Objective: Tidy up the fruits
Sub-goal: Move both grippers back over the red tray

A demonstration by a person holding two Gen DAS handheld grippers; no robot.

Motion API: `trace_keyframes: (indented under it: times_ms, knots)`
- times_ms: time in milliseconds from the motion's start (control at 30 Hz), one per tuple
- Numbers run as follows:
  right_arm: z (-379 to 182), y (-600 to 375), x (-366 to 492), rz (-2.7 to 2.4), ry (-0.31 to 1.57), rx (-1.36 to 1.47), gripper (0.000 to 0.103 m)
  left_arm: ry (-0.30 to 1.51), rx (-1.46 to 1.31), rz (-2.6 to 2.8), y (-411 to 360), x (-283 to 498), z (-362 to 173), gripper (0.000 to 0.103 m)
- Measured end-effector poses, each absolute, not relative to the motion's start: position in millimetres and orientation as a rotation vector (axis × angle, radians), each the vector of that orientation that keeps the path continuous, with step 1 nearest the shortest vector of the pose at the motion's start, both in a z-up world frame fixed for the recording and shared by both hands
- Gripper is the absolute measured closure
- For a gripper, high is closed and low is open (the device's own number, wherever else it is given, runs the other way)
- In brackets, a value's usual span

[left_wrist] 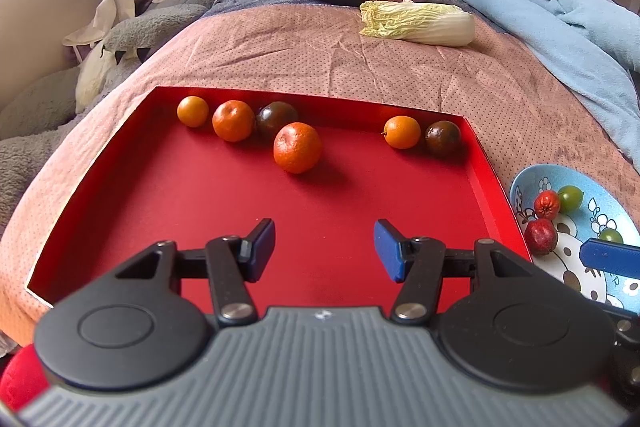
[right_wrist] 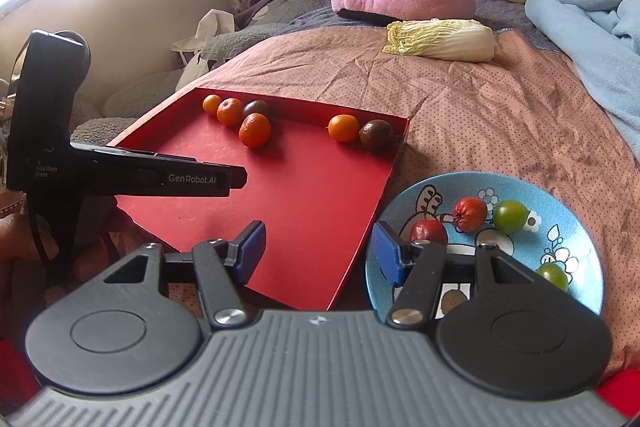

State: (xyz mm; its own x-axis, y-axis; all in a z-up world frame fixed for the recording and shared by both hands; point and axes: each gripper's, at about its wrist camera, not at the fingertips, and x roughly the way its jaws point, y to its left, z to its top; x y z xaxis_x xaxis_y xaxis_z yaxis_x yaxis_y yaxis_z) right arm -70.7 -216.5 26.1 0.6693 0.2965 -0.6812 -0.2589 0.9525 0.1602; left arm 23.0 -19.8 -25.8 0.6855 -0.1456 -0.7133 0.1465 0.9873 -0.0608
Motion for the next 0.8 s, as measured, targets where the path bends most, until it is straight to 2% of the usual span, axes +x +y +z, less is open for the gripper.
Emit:
trace_keyframes:
  times_ms: [800]
  knots:
    - [14.3, -205.4, -15.7, 0.331, 0.785, 0.004, 0.038, 0.837, -0.004, -0.144, -16.0, 66.1, -29.1, 0.045]
